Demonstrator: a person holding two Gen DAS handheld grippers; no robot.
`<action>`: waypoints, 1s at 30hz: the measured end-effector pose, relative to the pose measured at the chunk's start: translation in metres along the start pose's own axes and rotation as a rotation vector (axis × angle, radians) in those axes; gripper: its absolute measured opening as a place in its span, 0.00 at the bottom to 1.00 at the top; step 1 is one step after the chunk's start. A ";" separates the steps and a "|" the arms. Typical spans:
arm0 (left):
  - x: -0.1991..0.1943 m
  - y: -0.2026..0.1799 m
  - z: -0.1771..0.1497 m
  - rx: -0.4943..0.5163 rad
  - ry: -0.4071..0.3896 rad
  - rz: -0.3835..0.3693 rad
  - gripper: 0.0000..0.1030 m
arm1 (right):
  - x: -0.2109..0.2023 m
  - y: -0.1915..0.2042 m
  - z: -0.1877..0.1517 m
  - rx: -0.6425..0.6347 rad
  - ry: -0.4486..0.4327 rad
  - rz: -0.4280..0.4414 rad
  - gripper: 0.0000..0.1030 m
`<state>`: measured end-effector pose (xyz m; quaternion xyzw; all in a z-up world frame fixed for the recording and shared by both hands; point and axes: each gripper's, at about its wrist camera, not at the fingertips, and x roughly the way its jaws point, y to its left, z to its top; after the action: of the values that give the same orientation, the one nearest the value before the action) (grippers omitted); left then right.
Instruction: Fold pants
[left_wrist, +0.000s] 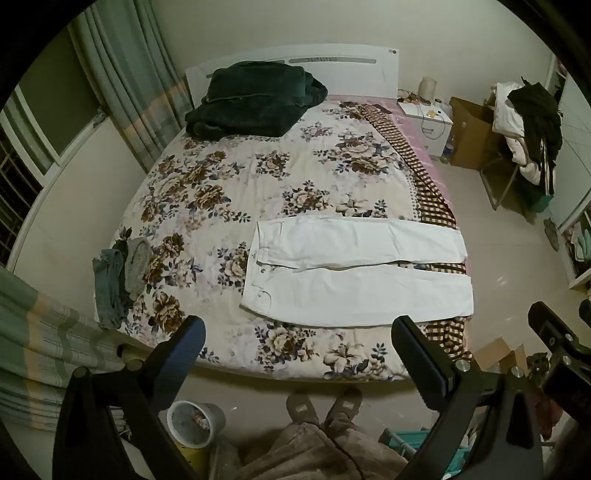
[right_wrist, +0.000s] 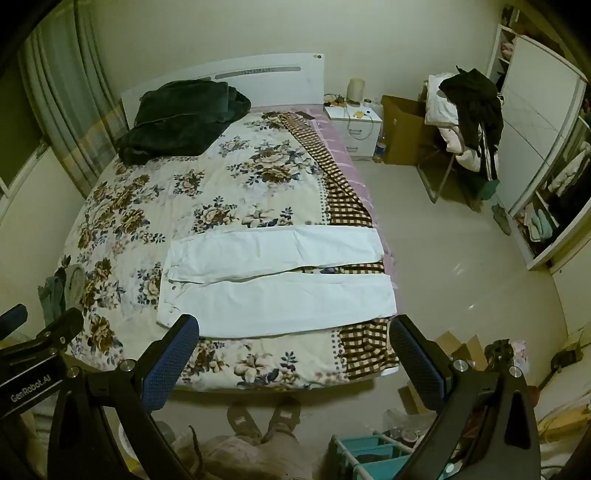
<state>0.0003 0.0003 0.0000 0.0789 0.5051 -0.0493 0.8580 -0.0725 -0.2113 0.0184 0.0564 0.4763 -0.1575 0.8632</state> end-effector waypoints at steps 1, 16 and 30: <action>0.000 0.000 0.000 0.000 0.000 0.001 1.00 | 0.000 0.000 0.000 0.001 0.001 0.000 1.00; 0.000 -0.005 0.004 0.001 -0.016 0.015 1.00 | 0.000 -0.002 0.000 0.003 0.003 0.003 1.00; -0.003 -0.006 0.007 -0.002 -0.021 0.014 1.00 | 0.004 0.006 0.005 0.000 0.002 0.007 1.00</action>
<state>0.0035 -0.0066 0.0054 0.0810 0.4955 -0.0435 0.8637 -0.0641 -0.2076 0.0173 0.0584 0.4770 -0.1543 0.8633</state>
